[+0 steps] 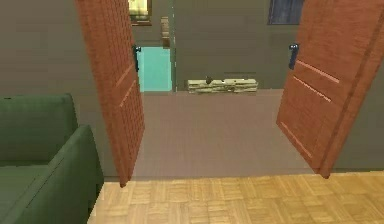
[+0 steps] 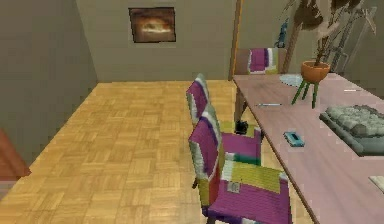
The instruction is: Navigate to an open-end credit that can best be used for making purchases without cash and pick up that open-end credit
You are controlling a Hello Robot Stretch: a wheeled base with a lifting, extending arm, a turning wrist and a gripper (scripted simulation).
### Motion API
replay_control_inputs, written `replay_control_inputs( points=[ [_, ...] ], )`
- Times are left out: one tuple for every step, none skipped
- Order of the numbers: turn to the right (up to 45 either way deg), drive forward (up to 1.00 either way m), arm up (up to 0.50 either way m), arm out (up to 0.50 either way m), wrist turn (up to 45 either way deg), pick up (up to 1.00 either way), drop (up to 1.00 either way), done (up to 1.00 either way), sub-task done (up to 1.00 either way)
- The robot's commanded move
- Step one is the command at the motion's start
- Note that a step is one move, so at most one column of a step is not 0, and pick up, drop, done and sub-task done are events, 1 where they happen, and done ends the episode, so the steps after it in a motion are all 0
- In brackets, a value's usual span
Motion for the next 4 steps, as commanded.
replay_control_inputs(
  points=[
    [6.0, 0.0, 0.0, 0.0, 0.0, 0.0, 0.0, 0.0, 0.0],
    [0.0, 0.15, 0.0, 0.0, 0.0, 0.0, 0.0, 0.0, 0.0],
    [-3.0, 0.0, 0.0, 0.0, 0.0, 0.0, 0.0, 0.0, 0.0],
    [0.0, 1.0, 0.0, 0.0, 0.0, 0.0, 0.0, 0.0, 0.0]
  ],
)
